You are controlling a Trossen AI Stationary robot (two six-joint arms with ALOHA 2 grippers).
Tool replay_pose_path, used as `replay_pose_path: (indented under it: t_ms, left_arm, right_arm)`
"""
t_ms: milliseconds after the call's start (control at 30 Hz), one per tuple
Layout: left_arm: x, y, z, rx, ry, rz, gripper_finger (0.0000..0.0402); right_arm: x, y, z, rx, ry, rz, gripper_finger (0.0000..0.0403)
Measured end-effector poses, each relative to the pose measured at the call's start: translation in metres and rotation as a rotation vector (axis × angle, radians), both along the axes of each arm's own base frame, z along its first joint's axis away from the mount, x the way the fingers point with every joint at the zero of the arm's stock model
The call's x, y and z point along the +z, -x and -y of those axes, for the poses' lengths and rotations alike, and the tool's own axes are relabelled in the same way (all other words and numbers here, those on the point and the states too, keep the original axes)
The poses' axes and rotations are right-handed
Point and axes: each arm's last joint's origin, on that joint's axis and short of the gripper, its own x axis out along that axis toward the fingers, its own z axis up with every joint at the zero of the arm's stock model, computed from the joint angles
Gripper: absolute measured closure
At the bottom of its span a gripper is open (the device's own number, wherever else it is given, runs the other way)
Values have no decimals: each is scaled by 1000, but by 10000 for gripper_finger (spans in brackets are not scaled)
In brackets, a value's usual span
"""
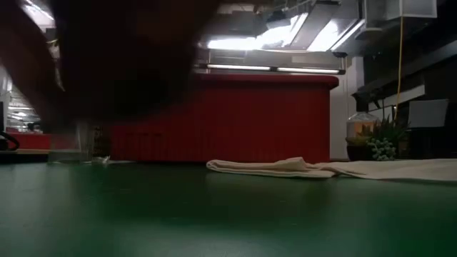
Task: Fold Laundry from Bin
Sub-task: Remove the pink underwear from the red bin
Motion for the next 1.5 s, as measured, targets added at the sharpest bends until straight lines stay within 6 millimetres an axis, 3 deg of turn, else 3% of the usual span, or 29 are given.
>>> replay_pose_path:
  t_ms: [200,433,700,867,1067,1300,1500]
  left_arm:
    - [-8,-7,7,-24,69,-88,401]
    - [0,0,19,13,190,-162,401]
    - [-11,-4,26,121,159,-259,401]
    - [-28,-22,16,243,59,-287,401]
    - [-45,-47,-4,398,-72,-256,401]
    - [-57,-67,-35,539,-178,-233,373]
    - [-67,-80,-59,549,-300,-205,346]
  right_arm:
    - [-30,-6,12,169,-120,39,402]
    - [-41,-12,69,303,-305,117,402]
    - [-80,8,136,188,-322,184,402]
    - [-112,21,164,102,-325,145,402]
    - [-139,32,183,40,-295,47,402]
    - [-150,42,187,-3,-229,-94,402]
    - [-157,49,191,-50,-155,-184,402]
